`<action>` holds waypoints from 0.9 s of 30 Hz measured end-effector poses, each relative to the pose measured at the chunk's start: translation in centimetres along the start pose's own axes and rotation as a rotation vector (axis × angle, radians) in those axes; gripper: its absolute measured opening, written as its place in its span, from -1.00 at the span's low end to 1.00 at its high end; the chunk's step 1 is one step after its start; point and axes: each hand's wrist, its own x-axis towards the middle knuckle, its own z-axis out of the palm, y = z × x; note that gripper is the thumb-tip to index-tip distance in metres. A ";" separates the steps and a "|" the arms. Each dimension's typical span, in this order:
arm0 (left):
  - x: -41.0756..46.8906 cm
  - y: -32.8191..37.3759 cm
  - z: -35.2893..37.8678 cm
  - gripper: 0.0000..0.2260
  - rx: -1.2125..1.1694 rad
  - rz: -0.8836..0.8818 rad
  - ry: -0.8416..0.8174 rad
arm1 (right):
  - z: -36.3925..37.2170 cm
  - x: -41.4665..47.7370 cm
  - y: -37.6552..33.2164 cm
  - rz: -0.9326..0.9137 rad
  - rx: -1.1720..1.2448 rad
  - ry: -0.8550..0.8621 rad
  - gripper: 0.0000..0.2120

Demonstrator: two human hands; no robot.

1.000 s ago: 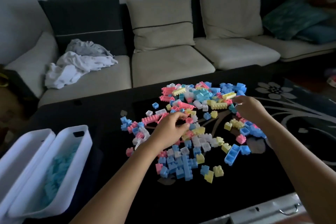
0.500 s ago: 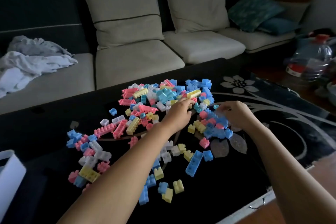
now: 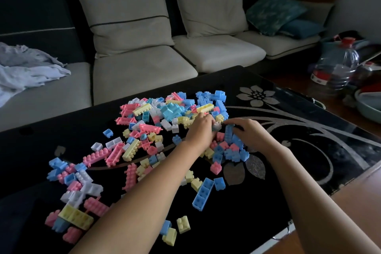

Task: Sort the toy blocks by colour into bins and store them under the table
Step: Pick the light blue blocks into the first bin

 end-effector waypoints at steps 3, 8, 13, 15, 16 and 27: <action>-0.2 -0.5 -0.1 -0.80 0.008 0.003 -0.035 | -0.5 0.0 0.1 -0.044 -0.032 -0.001 -0.75; -0.9 -0.9 -1.1 -0.81 0.085 0.019 -0.072 | -1.4 -0.5 0.2 0.016 -0.063 -0.012 -0.83; -1.8 -1.9 -2.2 -0.85 0.083 -0.007 -0.107 | -1.7 -1.3 -0.1 0.077 -0.025 -0.055 -0.82; -2.0 -2.1 -2.5 -0.86 0.102 0.004 -0.104 | -2.1 -1.7 -0.3 0.123 -0.014 -0.117 -0.78; -2.1 -2.2 -2.7 -0.87 0.109 0.012 -0.098 | -2.3 -1.9 -0.4 0.153 -0.007 -0.150 -0.74; -2.4 -2.8 -4.0 -0.87 -0.471 -0.231 -0.094 | -2.3 -2.3 -1.4 0.122 -0.011 0.032 -0.87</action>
